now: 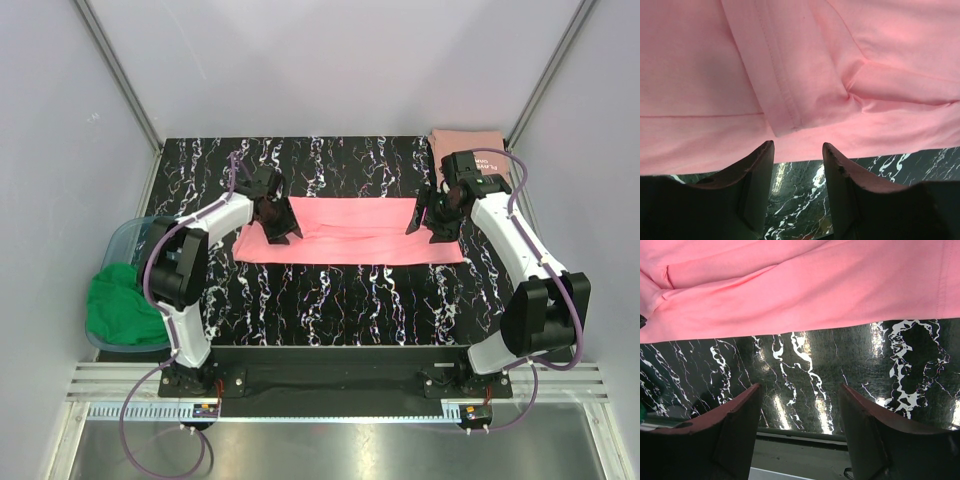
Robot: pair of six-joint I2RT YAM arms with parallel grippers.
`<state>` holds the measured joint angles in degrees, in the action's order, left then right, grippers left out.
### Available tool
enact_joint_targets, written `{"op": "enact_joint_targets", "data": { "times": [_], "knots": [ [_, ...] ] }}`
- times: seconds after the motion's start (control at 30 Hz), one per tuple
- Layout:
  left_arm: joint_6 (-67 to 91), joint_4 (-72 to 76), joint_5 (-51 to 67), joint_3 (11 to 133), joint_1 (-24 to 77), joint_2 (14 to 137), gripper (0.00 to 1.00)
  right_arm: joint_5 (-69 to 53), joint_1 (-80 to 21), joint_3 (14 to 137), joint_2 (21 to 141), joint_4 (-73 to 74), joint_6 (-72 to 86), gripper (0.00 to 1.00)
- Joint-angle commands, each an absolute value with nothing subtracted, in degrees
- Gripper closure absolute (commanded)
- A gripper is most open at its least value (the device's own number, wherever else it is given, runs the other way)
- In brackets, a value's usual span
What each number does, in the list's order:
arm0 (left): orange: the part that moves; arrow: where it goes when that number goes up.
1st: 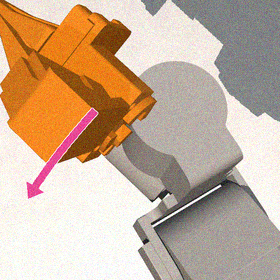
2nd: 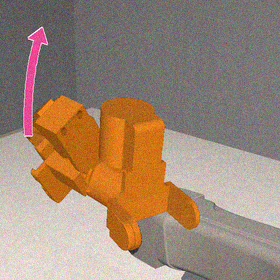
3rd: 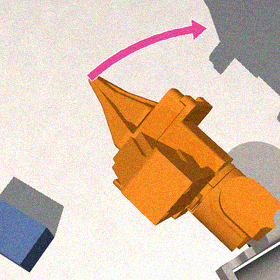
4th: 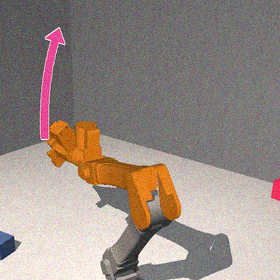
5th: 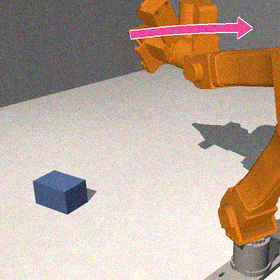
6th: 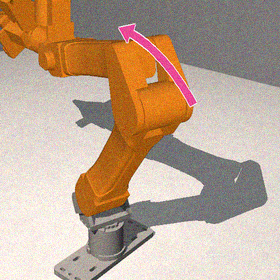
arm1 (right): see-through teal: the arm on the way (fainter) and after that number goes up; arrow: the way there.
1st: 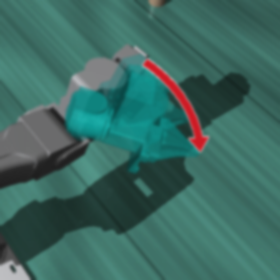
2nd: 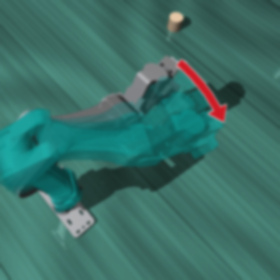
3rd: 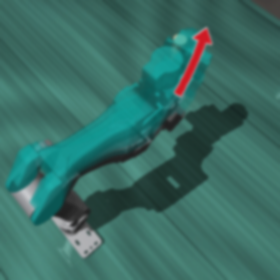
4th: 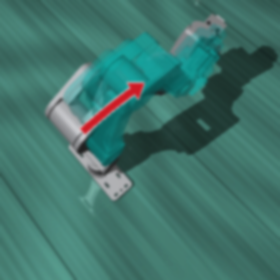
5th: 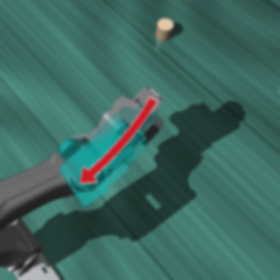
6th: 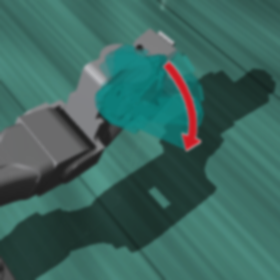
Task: Fold and stack the t-shirts
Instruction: Fold the tshirt
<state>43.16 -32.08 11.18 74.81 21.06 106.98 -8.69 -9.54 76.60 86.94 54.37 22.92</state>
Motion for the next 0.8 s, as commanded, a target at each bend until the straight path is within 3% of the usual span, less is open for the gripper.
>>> {"op": "enact_joint_targets", "data": {
  "times": [0.0, 0.43, 0.57, 0.7, 0.77],
  "knots": [
    [44.21, -32.34, 9.4, 78.74, 20.92, 108.71, 0.52, -9.23, -9.58, 76.73, 85.25, 54.05, 21.89, 0.3],
    [45.79, -34.54, 8.52, 82.79, 20.92, 112.59, 0.61, -8.26, -9.58, 76.2, 84.64, 54.32, 20.83, 0.29],
    [45.35, -33.93, 9.4, 83.49, 20.92, 113.55, 0.68, -8.17, -9.49, 76.29, 84.64, 54.23, 20.66, 0.29],
    [45.0, -33.66, 9.58, 83.58, 20.92, 113.73, 0.86, -8.09, -9.49, 76.2, 84.46, 54.05, 20.57, 0.28],
    [44.13, -33.4, 8.71, 83.93, 21.01, 113.47, 0.9, -7.91, -9.49, 76.11, 84.55, 54.05, 20.57, 0.28]
  ]
}}
